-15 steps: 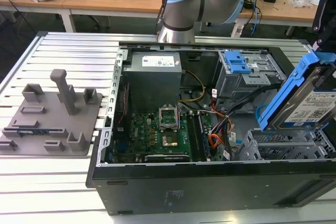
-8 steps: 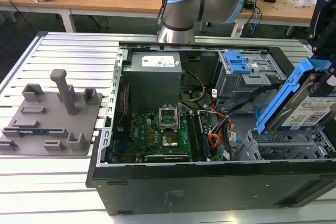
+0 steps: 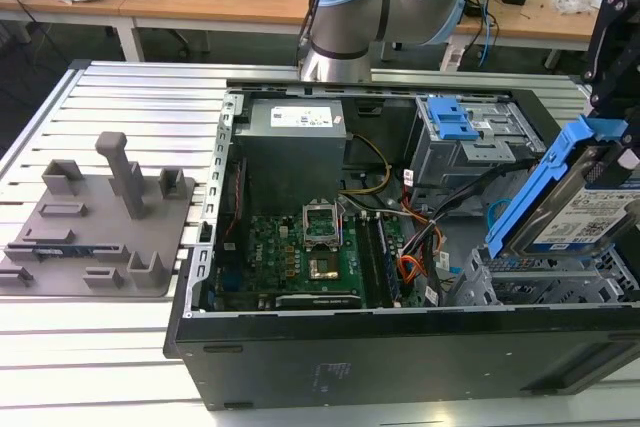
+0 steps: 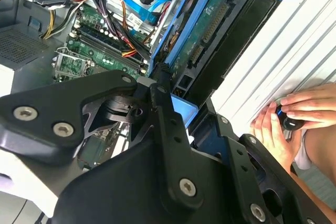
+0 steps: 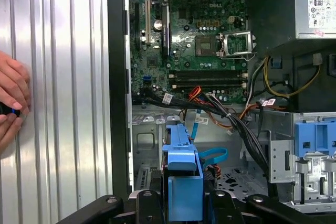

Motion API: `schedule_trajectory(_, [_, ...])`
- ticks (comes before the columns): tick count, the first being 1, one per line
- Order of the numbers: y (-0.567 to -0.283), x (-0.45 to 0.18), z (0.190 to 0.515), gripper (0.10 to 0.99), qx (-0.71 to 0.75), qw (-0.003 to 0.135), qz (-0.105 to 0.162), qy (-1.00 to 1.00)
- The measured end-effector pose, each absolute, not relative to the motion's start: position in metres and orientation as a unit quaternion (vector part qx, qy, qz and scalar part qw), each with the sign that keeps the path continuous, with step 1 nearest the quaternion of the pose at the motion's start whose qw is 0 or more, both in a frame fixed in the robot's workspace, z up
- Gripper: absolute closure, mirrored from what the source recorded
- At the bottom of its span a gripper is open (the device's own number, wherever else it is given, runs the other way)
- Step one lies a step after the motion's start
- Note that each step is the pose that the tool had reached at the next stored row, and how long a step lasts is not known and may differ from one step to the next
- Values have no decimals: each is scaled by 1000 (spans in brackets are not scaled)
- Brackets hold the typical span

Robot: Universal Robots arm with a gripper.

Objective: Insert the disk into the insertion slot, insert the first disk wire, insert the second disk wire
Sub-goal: 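Insert the disk into the insertion slot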

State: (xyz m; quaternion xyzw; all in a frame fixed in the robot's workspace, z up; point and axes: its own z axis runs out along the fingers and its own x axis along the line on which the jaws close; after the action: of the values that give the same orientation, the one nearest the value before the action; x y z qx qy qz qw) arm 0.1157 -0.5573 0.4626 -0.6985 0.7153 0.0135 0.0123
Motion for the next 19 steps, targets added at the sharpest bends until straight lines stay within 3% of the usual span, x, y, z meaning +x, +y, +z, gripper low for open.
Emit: schedule_trajectory(19, [-557, 116, 447, 722, -699, 12, 14, 715])
